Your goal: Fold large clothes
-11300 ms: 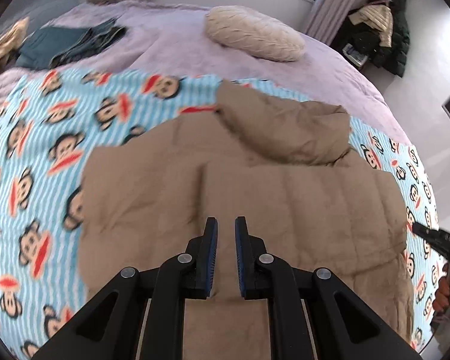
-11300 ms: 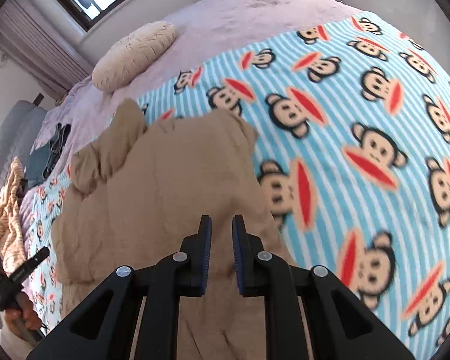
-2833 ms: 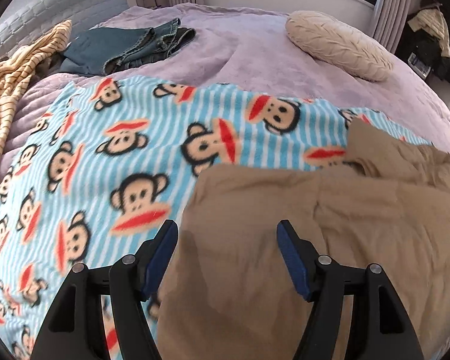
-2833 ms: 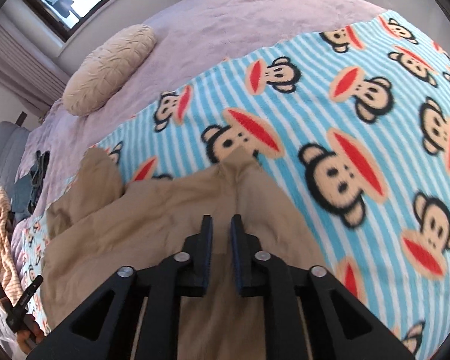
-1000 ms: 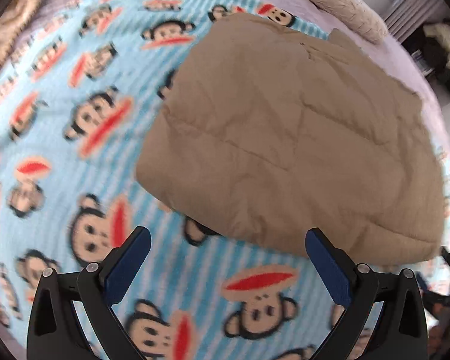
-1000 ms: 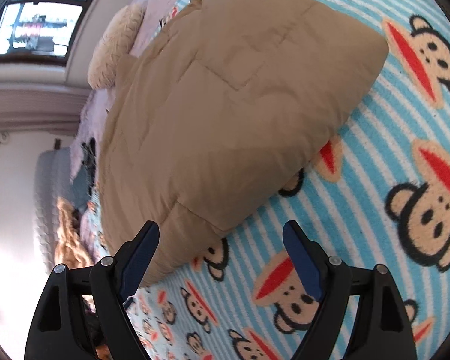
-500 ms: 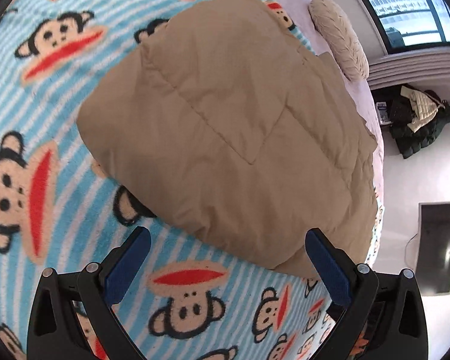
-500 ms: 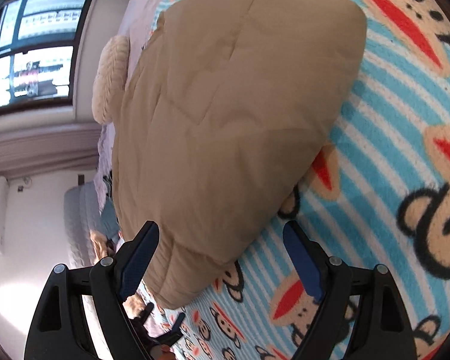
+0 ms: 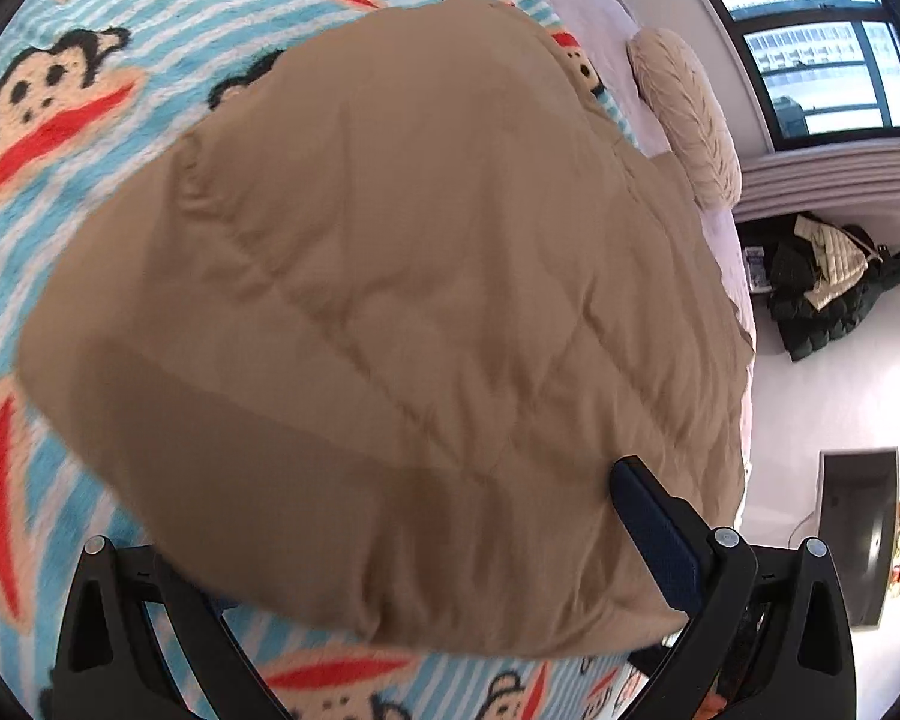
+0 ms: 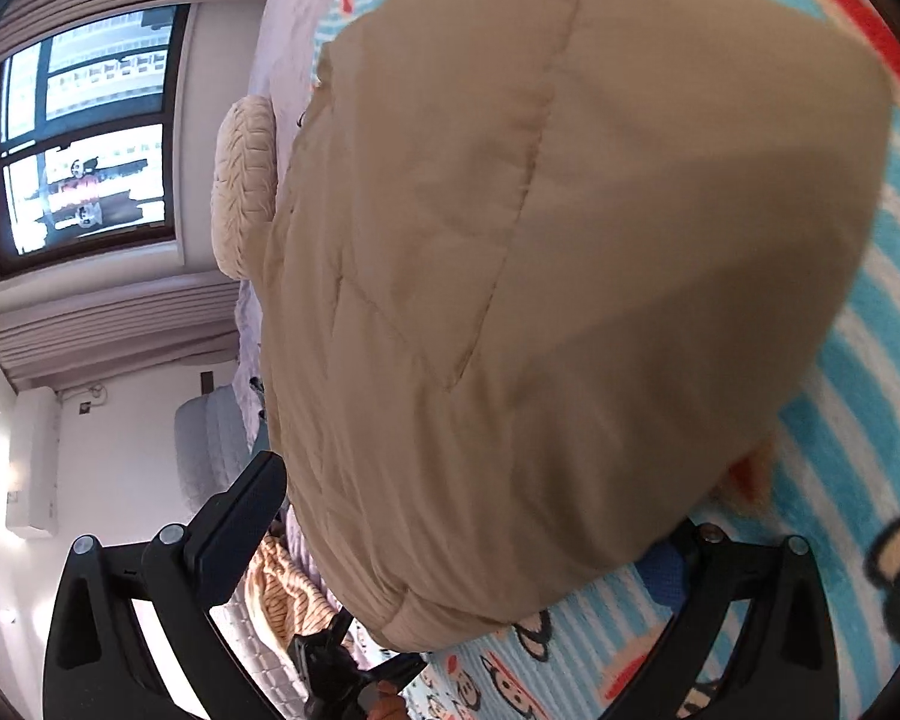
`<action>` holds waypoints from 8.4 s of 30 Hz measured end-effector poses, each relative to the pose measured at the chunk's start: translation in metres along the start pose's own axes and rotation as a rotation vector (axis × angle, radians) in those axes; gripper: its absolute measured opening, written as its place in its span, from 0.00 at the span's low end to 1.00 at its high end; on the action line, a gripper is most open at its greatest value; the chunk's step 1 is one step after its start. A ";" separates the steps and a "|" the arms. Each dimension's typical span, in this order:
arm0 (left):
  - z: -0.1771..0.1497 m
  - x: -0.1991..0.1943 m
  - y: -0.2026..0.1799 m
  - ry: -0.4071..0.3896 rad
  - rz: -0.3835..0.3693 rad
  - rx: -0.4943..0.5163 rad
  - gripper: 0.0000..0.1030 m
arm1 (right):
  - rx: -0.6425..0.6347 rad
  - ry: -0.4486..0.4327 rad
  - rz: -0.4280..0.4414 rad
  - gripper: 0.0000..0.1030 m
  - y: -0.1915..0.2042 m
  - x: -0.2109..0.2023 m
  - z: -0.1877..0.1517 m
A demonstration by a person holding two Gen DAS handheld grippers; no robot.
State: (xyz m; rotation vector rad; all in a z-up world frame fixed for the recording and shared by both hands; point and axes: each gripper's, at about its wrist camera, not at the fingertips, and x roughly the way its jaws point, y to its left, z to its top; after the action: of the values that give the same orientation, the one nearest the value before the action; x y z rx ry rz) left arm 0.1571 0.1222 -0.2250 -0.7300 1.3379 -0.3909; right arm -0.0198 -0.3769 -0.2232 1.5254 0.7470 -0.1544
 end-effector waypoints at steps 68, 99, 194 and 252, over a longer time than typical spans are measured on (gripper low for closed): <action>-0.182 -0.187 0.047 -0.022 0.528 0.395 0.49 | -0.204 0.165 -0.405 0.48 -0.020 -0.159 -0.144; -0.148 -0.192 0.005 -0.011 0.567 0.535 0.91 | -0.487 0.275 -0.516 0.56 0.061 -0.075 -0.222; -0.257 0.062 -0.290 0.699 -0.242 0.785 0.67 | -0.334 0.007 -0.413 0.33 0.005 -0.164 -0.099; -0.193 0.043 -0.245 -0.113 0.156 0.798 0.72 | -0.467 0.036 -0.338 0.32 -0.015 -0.103 0.013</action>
State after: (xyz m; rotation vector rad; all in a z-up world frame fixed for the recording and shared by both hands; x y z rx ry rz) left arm 0.0164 -0.1314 -0.1023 0.0187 1.0001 -0.6883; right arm -0.1033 -0.4268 -0.1831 0.9557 0.9892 -0.1893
